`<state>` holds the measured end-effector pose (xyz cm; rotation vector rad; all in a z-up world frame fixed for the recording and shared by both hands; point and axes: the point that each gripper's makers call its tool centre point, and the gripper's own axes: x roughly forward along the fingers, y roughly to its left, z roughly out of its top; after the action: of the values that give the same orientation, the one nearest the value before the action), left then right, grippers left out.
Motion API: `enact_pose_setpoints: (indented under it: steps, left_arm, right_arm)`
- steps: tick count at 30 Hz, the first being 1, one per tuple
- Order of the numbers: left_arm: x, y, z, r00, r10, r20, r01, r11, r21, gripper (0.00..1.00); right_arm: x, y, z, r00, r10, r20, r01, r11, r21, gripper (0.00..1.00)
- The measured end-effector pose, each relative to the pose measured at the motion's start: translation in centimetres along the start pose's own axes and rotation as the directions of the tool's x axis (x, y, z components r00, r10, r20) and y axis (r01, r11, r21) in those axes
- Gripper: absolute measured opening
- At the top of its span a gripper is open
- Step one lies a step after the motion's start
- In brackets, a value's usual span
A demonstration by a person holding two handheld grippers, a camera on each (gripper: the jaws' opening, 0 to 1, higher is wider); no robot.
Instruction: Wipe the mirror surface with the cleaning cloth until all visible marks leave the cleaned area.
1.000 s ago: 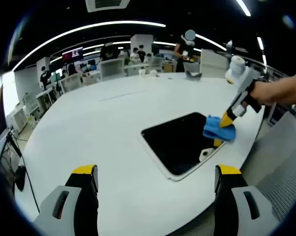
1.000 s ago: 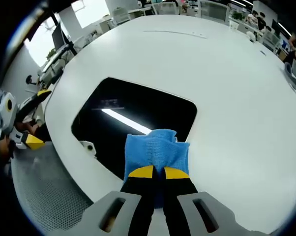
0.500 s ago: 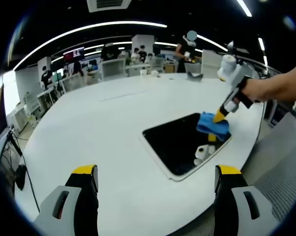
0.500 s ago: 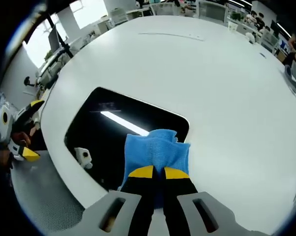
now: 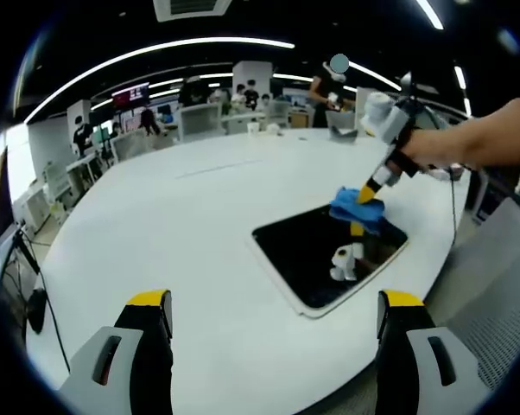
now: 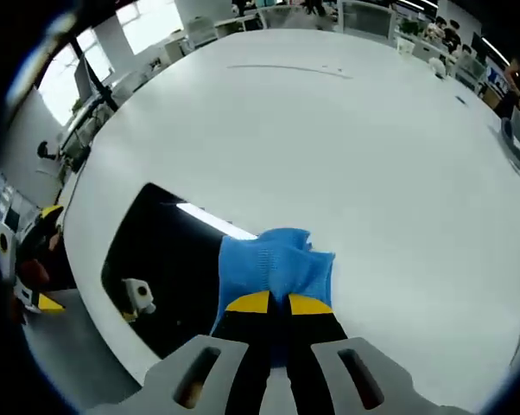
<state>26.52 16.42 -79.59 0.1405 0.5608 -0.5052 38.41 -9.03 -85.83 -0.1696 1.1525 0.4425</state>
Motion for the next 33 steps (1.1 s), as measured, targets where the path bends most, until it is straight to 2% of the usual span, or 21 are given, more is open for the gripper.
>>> enact_pose_setpoints:
  steps: [21,28,33]
  left_arm:
    - [0.1,0.5,-0.1,1.000,0.023,0.001,-0.023,1.000,0.007,0.99]
    - [0.0,0.6,0.0,1.000,0.026,0.001,-0.026,1.000,0.011,0.99]
    - [0.0,0.6,0.0,1.000,0.030,0.001,-0.030,1.000,0.010,0.99]
  right_arm:
    - [0.0,-0.2,1.7,1.000,-0.014,0.020,0.013,1.000,0.010,0.00]
    - [-1.8,0.1,2.4,0.998,-0.006,0.055,0.006,1.000,0.013,0.00]
    - [-2.8,-1.0,2.9,0.998,-0.013,0.069,0.012,1.000,0.018,0.00]
